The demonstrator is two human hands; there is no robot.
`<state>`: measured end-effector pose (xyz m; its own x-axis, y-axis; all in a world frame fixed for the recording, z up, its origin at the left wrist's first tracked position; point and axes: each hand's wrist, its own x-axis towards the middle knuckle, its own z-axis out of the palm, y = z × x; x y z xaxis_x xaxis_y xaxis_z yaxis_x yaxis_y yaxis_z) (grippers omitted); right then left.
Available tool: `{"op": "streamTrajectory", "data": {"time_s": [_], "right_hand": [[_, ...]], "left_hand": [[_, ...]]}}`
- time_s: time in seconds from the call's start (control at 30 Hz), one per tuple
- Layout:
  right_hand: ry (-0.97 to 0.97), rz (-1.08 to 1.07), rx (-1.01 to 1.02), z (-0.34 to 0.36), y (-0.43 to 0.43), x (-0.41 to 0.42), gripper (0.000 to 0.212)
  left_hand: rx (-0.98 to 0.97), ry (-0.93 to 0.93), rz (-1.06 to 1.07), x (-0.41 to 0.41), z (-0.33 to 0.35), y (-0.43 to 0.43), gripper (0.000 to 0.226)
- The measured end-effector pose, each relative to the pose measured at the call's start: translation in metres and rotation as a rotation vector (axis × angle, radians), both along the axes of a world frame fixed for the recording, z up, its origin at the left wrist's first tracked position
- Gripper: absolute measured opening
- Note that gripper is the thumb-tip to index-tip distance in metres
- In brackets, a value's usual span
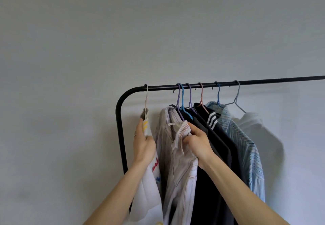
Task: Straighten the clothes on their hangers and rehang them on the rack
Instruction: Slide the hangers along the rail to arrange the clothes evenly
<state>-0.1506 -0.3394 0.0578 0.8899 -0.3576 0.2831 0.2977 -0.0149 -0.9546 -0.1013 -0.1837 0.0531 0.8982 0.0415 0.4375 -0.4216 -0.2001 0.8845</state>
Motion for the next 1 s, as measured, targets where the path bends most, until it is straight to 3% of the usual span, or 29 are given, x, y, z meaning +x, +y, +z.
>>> {"op": "streamTrajectory", "data": {"time_s": [0.2, 0.47, 0.6, 0.67, 0.77, 0.87, 0.93, 1.0], "right_hand": [[-0.020, 0.006, -0.111, 0.002, 0.006, -0.003, 0.060], [0.079, 0.054, -0.261, 0.005, 0.020, 0.015, 0.075], [0.103, 0.085, -0.276, 0.005, 0.015, 0.011, 0.072], [0.074, 0.099, -0.332, 0.003, 0.012, 0.003, 0.056], [-0.098, -0.111, -0.575, 0.004, -0.001, -0.018, 0.044], [-0.263, -0.387, -0.679, 0.018, -0.030, -0.042, 0.032], [-0.093, -0.378, -0.819, 0.025, -0.047, -0.049, 0.039], [0.088, -0.315, -0.944, 0.025, -0.054, -0.047, 0.043]], "left_hand": [[-0.002, 0.007, 0.002, -0.004, 0.001, -0.002, 0.069], [0.035, 0.020, -0.024, -0.011, 0.005, -0.012, 0.074], [0.095, 0.011, 0.011, -0.017, 0.008, -0.013, 0.072], [0.164, -0.067, 0.054, -0.022, 0.009, -0.013, 0.073], [0.310, -0.263, 0.108, -0.029, 0.013, -0.019, 0.070], [0.397, -0.389, 0.106, -0.039, 0.026, -0.033, 0.063], [0.458, -0.411, 0.114, -0.050, 0.034, -0.051, 0.064], [0.450, -0.300, 0.084, -0.054, 0.038, -0.068, 0.072]]}}
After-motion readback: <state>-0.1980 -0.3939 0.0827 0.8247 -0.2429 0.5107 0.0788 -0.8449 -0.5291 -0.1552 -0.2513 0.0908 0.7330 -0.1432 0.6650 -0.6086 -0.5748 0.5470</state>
